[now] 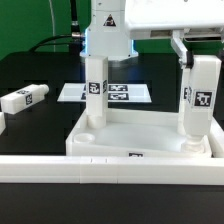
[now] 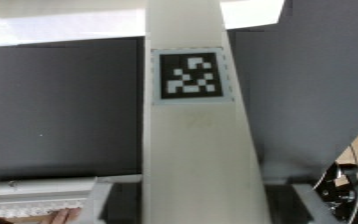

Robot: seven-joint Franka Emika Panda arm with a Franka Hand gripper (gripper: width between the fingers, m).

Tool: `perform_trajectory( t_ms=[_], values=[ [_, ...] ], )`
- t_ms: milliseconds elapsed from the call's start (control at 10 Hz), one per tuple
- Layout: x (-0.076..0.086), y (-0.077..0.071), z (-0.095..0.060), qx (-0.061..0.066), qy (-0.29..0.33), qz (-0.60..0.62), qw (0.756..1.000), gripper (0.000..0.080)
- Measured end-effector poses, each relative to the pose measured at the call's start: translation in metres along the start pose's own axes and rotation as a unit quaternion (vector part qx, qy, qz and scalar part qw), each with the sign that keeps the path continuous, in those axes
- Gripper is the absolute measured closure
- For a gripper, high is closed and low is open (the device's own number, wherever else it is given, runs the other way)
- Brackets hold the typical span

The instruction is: Assemble desk

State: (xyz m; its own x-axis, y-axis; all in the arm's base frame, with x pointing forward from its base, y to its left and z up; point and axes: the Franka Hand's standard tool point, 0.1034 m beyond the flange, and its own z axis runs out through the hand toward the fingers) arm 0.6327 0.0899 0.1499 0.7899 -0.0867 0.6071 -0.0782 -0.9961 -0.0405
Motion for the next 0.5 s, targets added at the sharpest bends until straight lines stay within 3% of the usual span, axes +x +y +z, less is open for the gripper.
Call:
perform_trajectory(
  t_ms=[500],
  values=[
    [-0.0055, -0.0001, 0.0005, 0.0, -0.004, -0.002, 1.0, 0.0508]
  ],
)
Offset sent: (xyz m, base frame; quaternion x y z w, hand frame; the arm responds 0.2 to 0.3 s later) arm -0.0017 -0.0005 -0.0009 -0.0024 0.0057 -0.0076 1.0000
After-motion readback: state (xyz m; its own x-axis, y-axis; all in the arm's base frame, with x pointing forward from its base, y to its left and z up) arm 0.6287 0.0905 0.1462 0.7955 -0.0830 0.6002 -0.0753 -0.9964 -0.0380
